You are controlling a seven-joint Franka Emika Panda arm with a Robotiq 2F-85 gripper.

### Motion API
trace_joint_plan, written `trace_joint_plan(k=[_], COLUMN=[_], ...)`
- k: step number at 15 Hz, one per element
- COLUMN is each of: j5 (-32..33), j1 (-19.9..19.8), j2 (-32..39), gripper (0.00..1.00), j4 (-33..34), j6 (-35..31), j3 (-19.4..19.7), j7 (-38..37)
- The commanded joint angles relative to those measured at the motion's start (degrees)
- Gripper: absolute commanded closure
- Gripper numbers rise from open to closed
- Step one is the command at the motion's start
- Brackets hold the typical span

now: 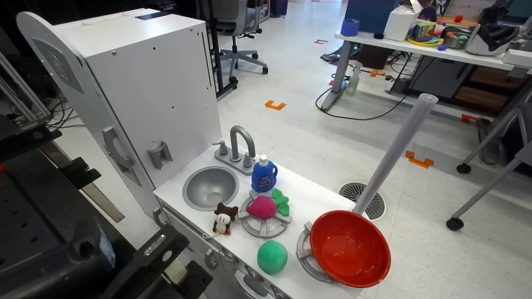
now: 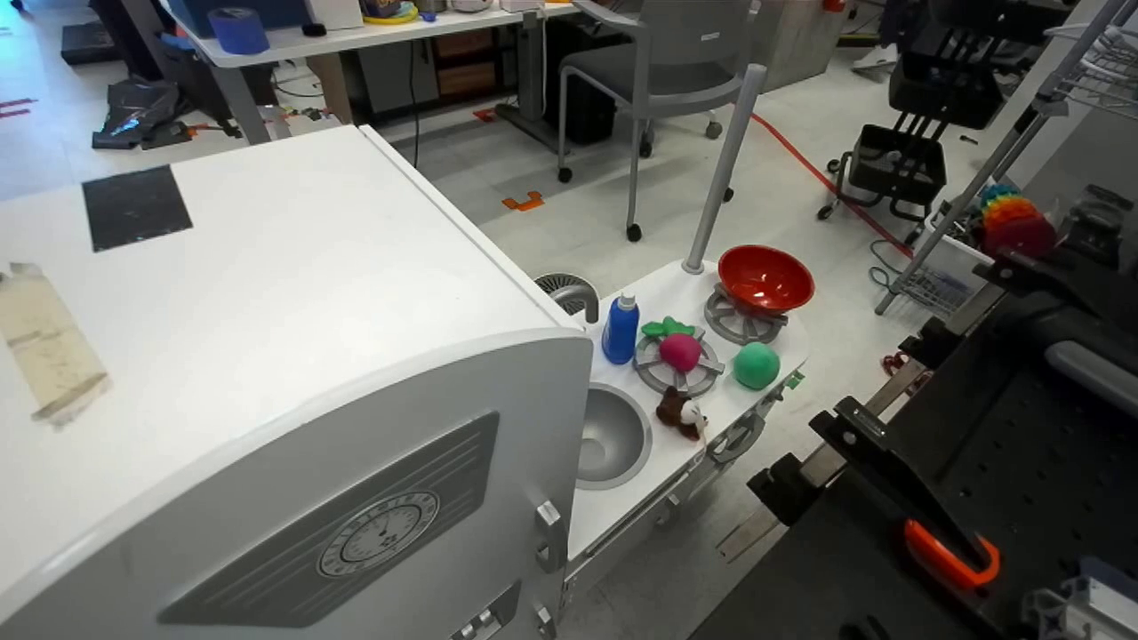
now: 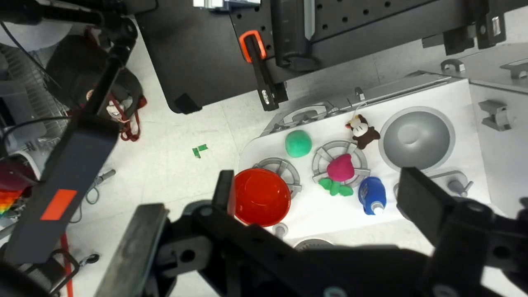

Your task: Move the tap

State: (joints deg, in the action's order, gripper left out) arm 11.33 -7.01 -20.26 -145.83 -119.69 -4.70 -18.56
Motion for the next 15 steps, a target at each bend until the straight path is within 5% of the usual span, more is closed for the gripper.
trace_joint_plan(k=[1, 7, 12, 15], j5=[7.0, 25.8, 25.8, 27.7], j1=[0.5, 6.3, 11.2, 13.1], j2=[15.0, 38.0, 57.4, 68.6], gripper=[0.00, 0.00, 0.00, 0.00], j4=[6.6, 20.4, 34.5, 42.2], j6=[-5.8, -7.3, -8.5, -18.1], j3=[-2.9, 1.9, 8.4, 12.1], j7=[-8.8, -28.2, -32.5, -33.1])
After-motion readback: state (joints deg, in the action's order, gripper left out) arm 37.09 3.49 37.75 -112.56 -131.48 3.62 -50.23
